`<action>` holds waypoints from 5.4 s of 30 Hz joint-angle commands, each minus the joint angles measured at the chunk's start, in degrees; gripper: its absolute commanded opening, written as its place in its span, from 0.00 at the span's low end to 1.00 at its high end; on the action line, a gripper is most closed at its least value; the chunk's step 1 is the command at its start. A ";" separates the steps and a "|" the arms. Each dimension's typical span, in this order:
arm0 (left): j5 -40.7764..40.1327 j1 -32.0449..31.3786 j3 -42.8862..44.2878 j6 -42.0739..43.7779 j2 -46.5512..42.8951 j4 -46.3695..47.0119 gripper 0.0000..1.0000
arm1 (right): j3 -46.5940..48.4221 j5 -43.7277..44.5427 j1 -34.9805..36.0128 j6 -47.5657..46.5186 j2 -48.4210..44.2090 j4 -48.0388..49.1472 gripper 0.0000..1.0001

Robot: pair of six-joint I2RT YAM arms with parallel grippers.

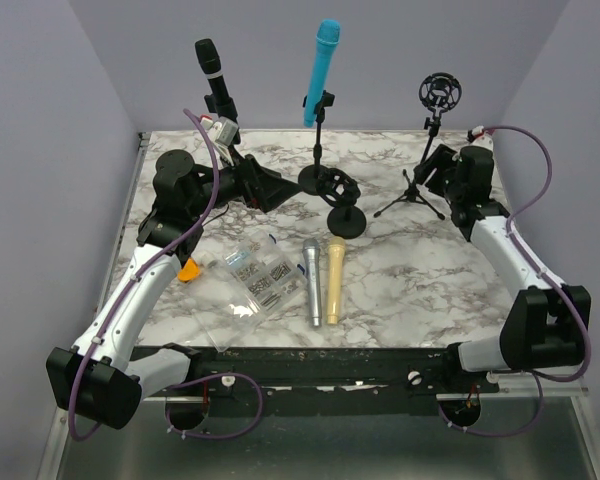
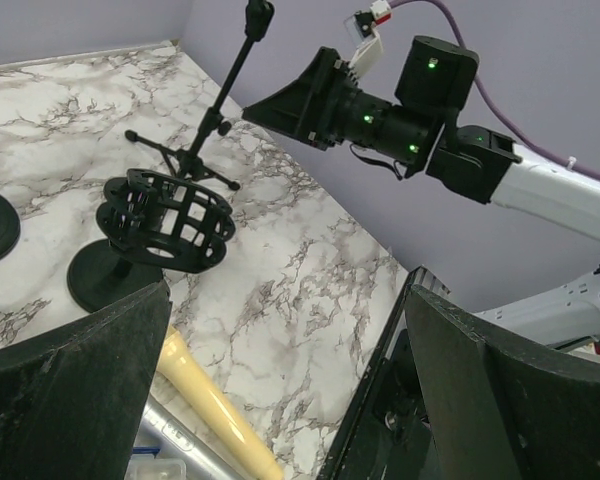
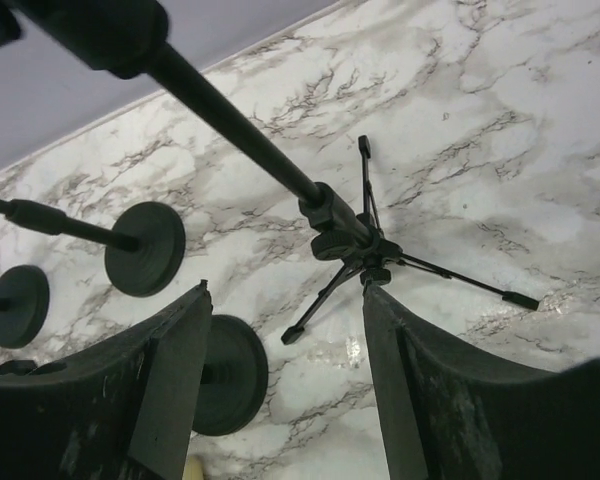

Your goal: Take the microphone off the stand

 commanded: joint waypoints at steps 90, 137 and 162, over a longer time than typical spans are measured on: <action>-18.22 -5.58 -8.01 13.49 -5.38 3.08 0.99 | 17.82 -22.54 6.23 4.91 4.55 -3.37 0.84; -25.98 -5.68 59.99 26.89 57.54 11.14 0.59 | 27.03 -34.25 6.23 8.76 19.04 7.58 0.85; 20.44 2.73 68.30 21.94 58.84 4.59 0.00 | 40.83 -64.13 6.36 -14.26 35.58 27.32 0.90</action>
